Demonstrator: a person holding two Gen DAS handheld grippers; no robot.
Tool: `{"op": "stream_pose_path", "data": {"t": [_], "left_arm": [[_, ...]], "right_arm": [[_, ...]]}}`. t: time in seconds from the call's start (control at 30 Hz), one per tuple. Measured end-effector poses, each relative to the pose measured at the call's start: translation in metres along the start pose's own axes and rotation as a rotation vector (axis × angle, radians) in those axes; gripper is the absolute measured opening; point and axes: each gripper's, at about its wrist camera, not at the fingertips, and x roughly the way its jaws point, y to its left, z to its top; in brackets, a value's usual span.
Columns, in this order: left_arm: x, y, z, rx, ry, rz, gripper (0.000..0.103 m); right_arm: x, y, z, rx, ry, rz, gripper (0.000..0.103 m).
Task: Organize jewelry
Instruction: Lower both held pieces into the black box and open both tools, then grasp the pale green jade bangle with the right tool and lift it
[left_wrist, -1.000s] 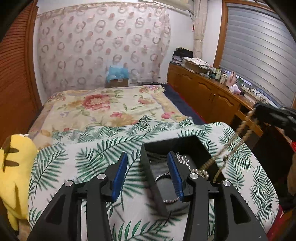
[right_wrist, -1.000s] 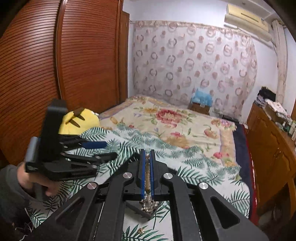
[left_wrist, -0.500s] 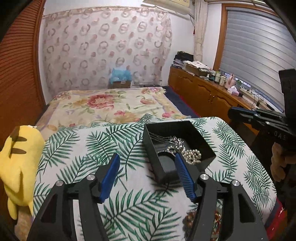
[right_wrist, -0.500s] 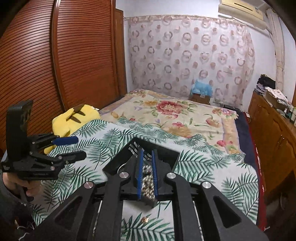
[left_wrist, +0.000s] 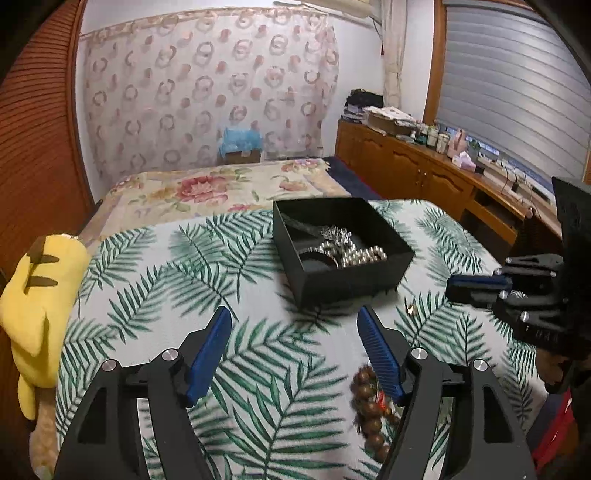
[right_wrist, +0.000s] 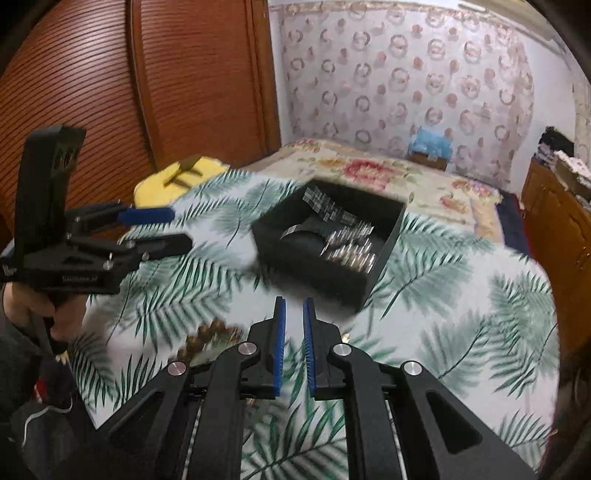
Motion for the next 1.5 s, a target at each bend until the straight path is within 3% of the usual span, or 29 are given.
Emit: {"op": "stream_pose_path", "data": {"t": [0.23,0.6,0.87,1.37,1.5], "left_arm": [[0.006,-0.009,-0.030,0.002,0.062,0.009,0.068],[-0.012,-0.009,-0.061,-0.042,0.106,0.051,0.068],[-0.028,-0.013,-0.072,-0.062,0.098,0.040,0.068],[-0.024,-0.028,-0.078,-0.018,0.114,0.027,0.069],[-0.019,-0.031,-0.078,-0.011,0.129,0.017,0.069]], "right_arm": [[0.013,0.017,-0.039,0.008,0.074,0.030,0.011],[0.007,0.023,-0.062,0.082,0.102,0.039,0.011],[0.015,0.021,-0.049,0.060,0.144,0.002,0.012],[0.038,0.006,-0.043,0.099,0.195,0.035,0.012],[0.037,0.009,-0.044,0.064,0.188,0.026,0.008]]}}
